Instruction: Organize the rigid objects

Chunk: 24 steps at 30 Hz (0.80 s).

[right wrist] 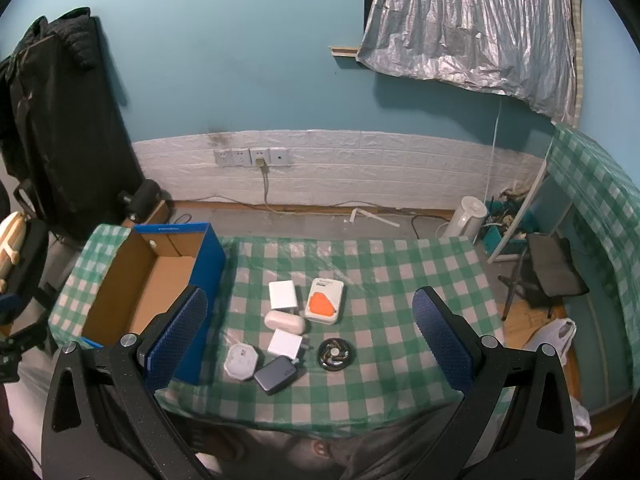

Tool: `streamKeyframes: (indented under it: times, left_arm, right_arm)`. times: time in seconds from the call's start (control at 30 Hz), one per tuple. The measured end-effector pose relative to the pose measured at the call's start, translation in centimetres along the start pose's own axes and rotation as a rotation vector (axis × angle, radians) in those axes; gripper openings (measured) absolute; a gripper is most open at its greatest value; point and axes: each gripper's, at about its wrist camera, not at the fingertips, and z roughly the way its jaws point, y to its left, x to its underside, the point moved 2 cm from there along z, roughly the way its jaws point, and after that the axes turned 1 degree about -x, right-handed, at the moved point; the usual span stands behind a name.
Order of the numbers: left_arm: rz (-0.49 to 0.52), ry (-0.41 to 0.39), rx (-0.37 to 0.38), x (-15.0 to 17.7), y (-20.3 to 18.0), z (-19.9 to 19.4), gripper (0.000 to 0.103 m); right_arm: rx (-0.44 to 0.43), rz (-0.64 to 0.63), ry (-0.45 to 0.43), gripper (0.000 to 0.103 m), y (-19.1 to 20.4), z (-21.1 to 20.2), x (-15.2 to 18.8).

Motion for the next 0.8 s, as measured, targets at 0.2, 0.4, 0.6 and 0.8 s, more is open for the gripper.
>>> streamKeyframes:
  times: [0.2, 0.4, 0.6, 0.8]
  left_arm:
    - [-0.001, 0.001, -0.002, 0.04, 0.01, 0.0, 0.102]
    - [-0.001, 0.001, 0.0, 0.03, -0.05, 0.0, 0.102]
    - [0.0, 0.0, 0.0, 0.01, -0.09, -0.02, 0.102]
    - [0.001, 0.0, -0.002, -0.02, -0.13, -0.02, 0.102]
  right_arm:
    - [0.001, -0.002, 0.003, 0.101, -0.04, 0.19, 0.32]
    - [0.003, -0.004, 0.006, 0.101, -0.08, 0.17, 0.3]
    - [0.002, -0.003, 0.004, 0.101, -0.1, 0.13, 0.23]
    - [0.001, -0.006, 0.005, 0.101, -0.17, 0.13, 0.29]
